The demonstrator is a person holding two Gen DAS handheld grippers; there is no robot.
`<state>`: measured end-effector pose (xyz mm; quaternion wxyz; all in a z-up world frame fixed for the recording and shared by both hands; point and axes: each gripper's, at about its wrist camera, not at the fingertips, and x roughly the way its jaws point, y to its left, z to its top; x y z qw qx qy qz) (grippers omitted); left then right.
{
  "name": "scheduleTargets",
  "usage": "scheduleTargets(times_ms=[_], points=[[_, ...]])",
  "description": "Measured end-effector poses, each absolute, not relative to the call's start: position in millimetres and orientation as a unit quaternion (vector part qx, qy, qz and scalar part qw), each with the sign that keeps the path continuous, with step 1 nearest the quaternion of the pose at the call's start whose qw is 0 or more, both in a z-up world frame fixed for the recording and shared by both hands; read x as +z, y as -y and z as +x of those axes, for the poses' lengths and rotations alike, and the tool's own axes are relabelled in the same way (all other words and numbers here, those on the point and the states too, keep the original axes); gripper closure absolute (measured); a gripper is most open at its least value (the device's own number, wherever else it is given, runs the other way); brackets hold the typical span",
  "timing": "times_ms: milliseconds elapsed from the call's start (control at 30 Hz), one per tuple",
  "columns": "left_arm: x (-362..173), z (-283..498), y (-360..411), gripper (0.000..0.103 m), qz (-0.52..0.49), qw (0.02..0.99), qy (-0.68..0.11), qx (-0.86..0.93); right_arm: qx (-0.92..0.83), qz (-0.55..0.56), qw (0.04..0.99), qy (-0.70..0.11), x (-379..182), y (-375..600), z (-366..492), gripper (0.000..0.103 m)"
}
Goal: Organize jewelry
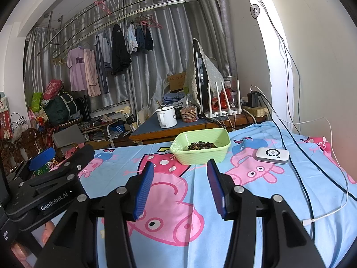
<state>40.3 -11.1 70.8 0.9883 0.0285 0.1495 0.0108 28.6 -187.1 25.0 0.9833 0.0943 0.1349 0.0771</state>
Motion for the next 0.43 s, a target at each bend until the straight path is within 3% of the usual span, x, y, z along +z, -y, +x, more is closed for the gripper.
scheduleTargets(times_ms=[433], points=[[68.5, 42.6, 10.1, 0.007, 0.024, 0.988, -0.152, 0.008, 0.075, 0.099, 0.984, -0.131, 26.1, 187.0, 24.5, 0.086]])
